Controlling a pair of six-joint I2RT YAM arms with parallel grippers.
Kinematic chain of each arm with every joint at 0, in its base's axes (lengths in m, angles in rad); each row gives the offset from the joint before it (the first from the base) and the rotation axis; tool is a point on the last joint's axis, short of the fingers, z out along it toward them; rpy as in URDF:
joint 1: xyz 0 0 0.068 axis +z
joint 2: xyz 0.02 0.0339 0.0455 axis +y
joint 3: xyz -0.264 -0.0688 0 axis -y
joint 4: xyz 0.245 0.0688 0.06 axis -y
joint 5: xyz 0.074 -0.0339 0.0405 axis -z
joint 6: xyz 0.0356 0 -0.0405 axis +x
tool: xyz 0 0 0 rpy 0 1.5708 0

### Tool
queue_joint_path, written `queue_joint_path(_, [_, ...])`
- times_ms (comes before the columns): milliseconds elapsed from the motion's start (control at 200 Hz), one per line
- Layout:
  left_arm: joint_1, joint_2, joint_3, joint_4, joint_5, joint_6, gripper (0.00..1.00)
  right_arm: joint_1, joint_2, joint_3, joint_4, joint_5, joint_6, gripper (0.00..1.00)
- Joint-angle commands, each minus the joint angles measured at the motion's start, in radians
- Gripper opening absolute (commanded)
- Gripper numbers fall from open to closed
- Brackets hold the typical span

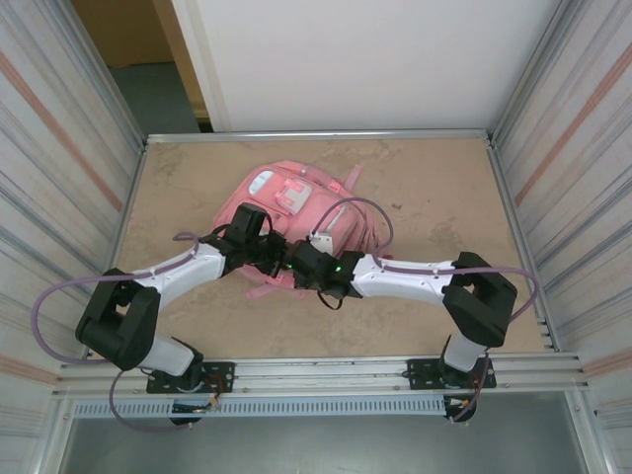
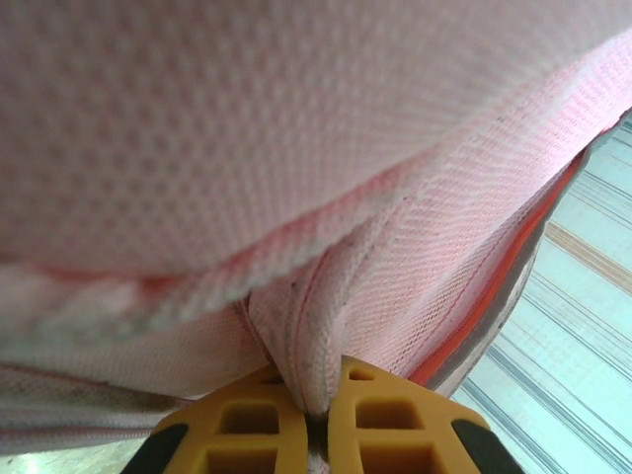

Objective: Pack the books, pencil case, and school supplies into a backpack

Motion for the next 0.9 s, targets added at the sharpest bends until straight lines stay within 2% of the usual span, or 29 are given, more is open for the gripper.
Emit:
queue_joint_path(0, [0.011,-0.003,-0.019,0.0,0.054,0.011,0.0,-0.033,-0.064,-0.047,-0.013,-0.065,0.012,0.11])
queue_joint_path(140, [0.037,0.017,0.008,-0.009,0.038,0.085,0.0,-0.091,-0.105,-0.123,0.026,-0.25,0.049,0.1])
queue_joint_path(316, [0.068,0.0,-0.012,-0.018,0.006,0.099,0.0,-0.182,-0.13,-0.173,-0.018,-0.433,-0.007,0.09])
queue_joint_path(411, [0.08,0.007,-0.017,-0.019,0.012,0.116,0.0,-0.255,-0.136,-0.208,0.005,-0.639,-0.036,0.1])
queue_joint_path(471, [0.083,0.023,-0.014,-0.02,0.034,0.133,0.0,-0.295,-0.148,-0.228,0.0,-0.715,-0.054,0.1])
queue_joint_path(671, [0.084,0.027,-0.033,0.001,0.038,0.139,0.0,-0.439,-0.213,-0.274,-0.073,-0.769,-0.167,0.13])
queue_joint_path(822, [0.083,0.016,-0.036,-0.005,0.03,0.136,0.0,-0.443,-0.229,-0.251,-0.095,-0.782,-0.285,0.24])
queue_joint_path(892, [0.079,0.011,-0.034,-0.008,0.03,0.133,0.0,-0.429,-0.245,-0.245,-0.105,-0.784,-0.343,0.32])
